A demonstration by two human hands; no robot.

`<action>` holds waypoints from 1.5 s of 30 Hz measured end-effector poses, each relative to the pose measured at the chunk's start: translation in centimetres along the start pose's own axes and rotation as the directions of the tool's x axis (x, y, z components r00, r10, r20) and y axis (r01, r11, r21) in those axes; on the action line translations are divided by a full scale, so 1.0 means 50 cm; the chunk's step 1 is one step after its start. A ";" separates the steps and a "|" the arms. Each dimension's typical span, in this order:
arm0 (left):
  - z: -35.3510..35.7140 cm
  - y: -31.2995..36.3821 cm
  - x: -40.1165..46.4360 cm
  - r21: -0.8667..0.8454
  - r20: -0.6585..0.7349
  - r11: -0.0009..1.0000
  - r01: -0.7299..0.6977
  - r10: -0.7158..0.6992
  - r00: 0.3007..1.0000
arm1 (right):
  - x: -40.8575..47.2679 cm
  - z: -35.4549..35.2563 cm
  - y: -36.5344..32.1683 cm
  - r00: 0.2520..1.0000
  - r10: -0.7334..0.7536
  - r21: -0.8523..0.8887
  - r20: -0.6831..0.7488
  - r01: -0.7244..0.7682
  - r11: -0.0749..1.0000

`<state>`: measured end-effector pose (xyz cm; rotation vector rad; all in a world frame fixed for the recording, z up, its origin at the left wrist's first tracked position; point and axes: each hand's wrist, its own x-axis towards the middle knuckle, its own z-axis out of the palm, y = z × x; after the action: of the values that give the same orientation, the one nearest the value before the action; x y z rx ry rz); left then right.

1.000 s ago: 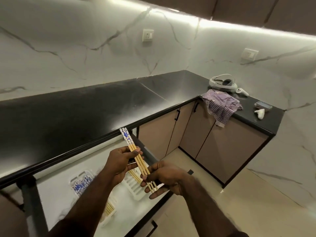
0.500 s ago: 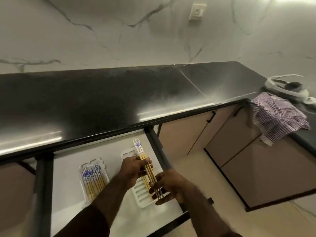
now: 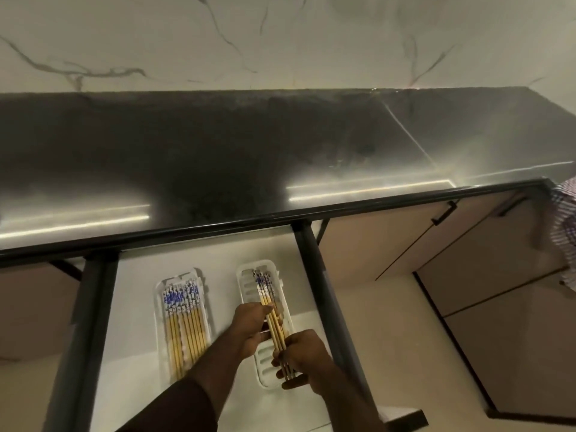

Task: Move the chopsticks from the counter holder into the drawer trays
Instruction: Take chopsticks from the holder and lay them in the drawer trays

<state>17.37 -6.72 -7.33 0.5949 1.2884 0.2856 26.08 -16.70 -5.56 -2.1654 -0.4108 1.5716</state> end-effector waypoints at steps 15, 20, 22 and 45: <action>0.045 -0.013 0.049 -0.095 -0.139 0.994 0.063 -0.076 0.987 | 0.081 0.042 0.011 0.993 -0.065 -0.258 -0.100 0.038 0.965; 0.050 -0.021 0.055 -0.019 -0.179 0.999 0.033 -0.036 0.983 | 0.088 0.051 0.022 0.977 -0.154 -0.412 -0.148 0.081 0.908; 0.056 -0.024 0.054 0.009 -0.195 1.000 0.017 -0.015 0.981 | 0.084 0.057 0.028 0.967 -0.190 -0.468 -0.168 0.091 0.879; 0.036 -0.036 0.033 -0.050 -0.142 0.998 0.043 -0.050 0.989 | 0.058 0.097 0.045 0.915 -0.378 -0.622 -0.144 0.213 0.754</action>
<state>19.34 -7.79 -9.38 0.5107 1.4279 0.3241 22.36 -16.47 -10.35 -2.5422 -1.2389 1.0321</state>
